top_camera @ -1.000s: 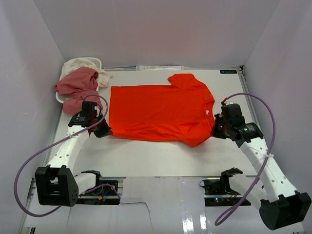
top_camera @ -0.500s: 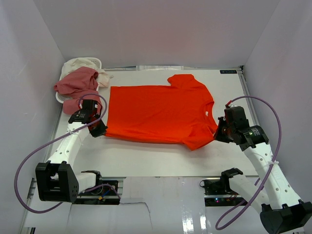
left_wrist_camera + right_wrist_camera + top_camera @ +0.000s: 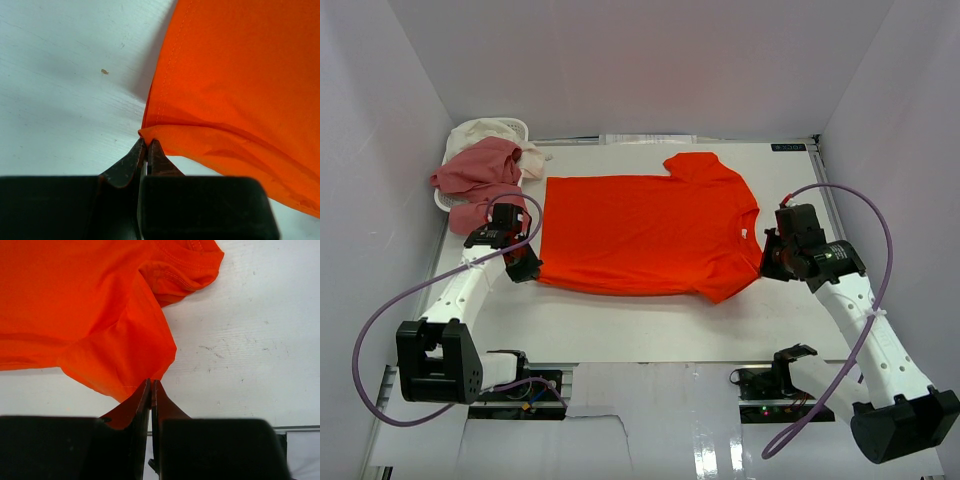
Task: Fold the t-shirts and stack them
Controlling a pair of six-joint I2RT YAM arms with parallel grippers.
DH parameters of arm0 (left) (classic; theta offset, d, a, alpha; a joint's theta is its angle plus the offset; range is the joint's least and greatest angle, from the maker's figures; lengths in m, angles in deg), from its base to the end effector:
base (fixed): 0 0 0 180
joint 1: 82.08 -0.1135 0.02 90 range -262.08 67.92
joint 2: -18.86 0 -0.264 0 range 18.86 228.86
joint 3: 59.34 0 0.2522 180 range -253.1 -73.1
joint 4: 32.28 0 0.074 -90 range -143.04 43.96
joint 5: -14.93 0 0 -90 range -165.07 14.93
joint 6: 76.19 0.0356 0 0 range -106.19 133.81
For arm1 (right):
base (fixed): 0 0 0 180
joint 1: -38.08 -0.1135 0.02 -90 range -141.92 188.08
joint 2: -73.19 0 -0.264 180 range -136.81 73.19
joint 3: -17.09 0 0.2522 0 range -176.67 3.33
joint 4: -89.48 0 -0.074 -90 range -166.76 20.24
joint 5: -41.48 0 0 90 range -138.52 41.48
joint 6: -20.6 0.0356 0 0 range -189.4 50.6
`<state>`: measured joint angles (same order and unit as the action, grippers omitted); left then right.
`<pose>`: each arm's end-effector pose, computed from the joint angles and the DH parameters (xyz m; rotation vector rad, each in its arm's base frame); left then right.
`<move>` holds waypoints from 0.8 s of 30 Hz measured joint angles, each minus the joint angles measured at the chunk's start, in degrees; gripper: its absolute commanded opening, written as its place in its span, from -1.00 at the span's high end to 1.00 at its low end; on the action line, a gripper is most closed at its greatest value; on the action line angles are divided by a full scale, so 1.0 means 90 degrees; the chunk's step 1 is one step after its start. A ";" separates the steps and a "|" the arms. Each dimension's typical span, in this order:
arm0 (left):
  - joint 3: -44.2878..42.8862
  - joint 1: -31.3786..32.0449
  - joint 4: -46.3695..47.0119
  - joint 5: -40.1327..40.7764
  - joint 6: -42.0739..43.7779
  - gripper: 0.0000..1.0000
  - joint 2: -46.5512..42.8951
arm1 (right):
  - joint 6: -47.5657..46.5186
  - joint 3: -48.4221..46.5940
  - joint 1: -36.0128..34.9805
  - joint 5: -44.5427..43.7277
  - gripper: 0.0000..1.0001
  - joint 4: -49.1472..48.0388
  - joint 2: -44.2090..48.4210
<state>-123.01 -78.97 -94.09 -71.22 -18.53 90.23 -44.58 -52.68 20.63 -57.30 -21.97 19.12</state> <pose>0.2237 -0.0098 0.2273 -0.7178 2.6859 -0.0640 0.1674 0.0469 0.3085 0.2233 2.4719 0.1230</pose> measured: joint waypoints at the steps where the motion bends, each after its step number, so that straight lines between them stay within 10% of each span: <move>1: 0.0000 0.0000 0.0000 -0.0010 0.0000 1.00 0.0010 | -0.0012 -0.0039 0.0000 -0.0015 0.85 -0.0022 -0.0024; 24: -0.0165 0.0000 -0.0053 -0.0117 0.0211 1.00 0.0270 | -0.0219 -0.0306 0.0000 -0.0102 0.85 -0.0396 -0.0510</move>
<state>-124.50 -78.97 -94.57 -72.26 -16.63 92.66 -46.55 -55.43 20.63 -58.21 -25.53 14.53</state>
